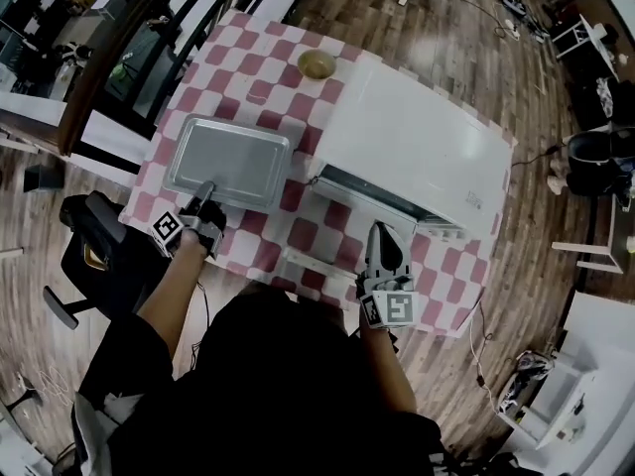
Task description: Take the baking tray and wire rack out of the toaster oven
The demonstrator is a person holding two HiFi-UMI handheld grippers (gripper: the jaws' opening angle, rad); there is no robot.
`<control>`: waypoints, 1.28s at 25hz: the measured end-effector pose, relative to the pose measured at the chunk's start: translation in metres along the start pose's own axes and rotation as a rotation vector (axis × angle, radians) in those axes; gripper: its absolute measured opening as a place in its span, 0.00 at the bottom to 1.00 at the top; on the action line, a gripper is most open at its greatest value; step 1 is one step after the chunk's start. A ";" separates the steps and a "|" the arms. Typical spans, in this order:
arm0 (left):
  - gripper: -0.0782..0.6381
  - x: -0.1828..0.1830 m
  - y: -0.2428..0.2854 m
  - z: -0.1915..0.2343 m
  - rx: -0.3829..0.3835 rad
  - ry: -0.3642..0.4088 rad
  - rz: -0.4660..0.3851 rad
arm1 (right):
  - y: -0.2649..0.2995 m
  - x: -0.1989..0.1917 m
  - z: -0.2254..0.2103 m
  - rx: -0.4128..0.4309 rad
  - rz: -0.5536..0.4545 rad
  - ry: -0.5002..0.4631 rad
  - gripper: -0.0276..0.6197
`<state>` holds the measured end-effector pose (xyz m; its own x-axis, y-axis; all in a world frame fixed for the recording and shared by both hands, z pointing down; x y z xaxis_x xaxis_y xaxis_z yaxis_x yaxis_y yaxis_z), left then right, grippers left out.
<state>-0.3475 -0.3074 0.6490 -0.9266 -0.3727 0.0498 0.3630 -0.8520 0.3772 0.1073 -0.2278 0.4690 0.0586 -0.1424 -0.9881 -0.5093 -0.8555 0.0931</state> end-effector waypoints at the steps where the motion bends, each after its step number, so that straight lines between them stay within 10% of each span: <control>1: 0.19 0.004 0.012 -0.002 0.002 0.006 0.008 | 0.001 0.001 0.002 -0.016 -0.003 -0.002 0.05; 17: 0.19 0.035 0.160 -0.040 0.045 0.060 0.042 | -0.003 0.008 0.015 -0.219 0.021 0.041 0.05; 32: 0.18 0.034 0.197 -0.035 0.156 0.008 0.093 | -0.017 0.004 0.027 -0.285 0.049 0.038 0.05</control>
<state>-0.3038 -0.5005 0.6926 -0.8886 -0.4508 0.0843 0.4272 -0.7467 0.5098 0.0928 -0.2005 0.4601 0.0741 -0.2012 -0.9767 -0.2513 -0.9516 0.1770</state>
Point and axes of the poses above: the fingertips, and each gripper's own axes: y forward along the fingers, z to its left, x out of its top, the point moved 10 cm from there along -y, backward along the fingers, and after that the axes turned 11 degrees about x, right-handed, at the moved point
